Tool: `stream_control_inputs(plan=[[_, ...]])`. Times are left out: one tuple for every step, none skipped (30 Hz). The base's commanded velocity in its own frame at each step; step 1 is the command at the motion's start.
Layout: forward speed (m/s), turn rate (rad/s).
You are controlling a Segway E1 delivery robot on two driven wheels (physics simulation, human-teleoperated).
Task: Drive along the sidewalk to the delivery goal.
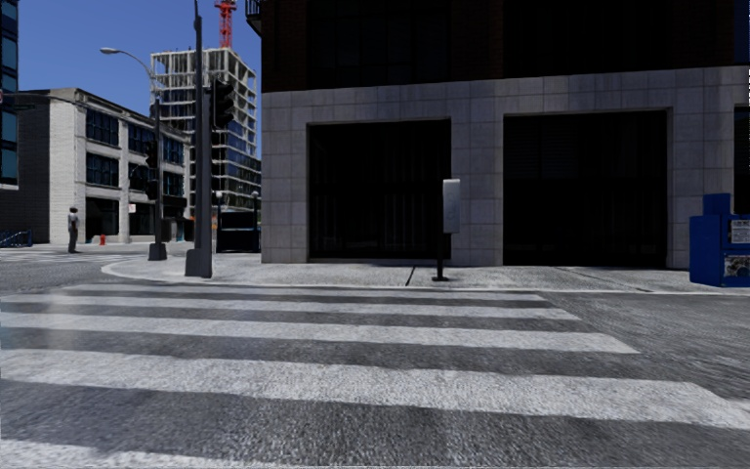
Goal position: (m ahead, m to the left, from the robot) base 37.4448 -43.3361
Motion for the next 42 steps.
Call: stream_control_inputs(plan=[[2.0, -0.42], [2.0, -0.47], [2.0, -0.47], [2.0, -0.5], [2.0, -0.51], [2.0, -0.51], [2.0, -0.52], [2.0, -0.52], [2.0, -0.52], [2.0, -0.52], [2.0, -0.52], [2.0, -0.52], [2.0, -0.52], [2.0, -0.52], [2.0, -0.52], [2.0, -0.52], [2.0, -0.52], [2.0, -0.52], [2.0, -0.52], [2.0, -0.52], [2.0, -0.52], [2.0, -0.52], [2.0, -0.51], [2.0, -0.4], [2.0, 0.0], [2.0, 0.0], [2.0, 0.0], [2.0, 0.0], [2.0, 0.0], [2.0, 0.0], [2.0, 0.0], [2.0, 0.0], [2.0, 0.0], [2.0, 0.0], [2.0, 0.0], [2.0, 0.0], [2.0, 0.0], [2.0, 0.0], [2.0, 0.0], [2.0, 0.0], [2.0, 0.0], [2.0, 0.0]])
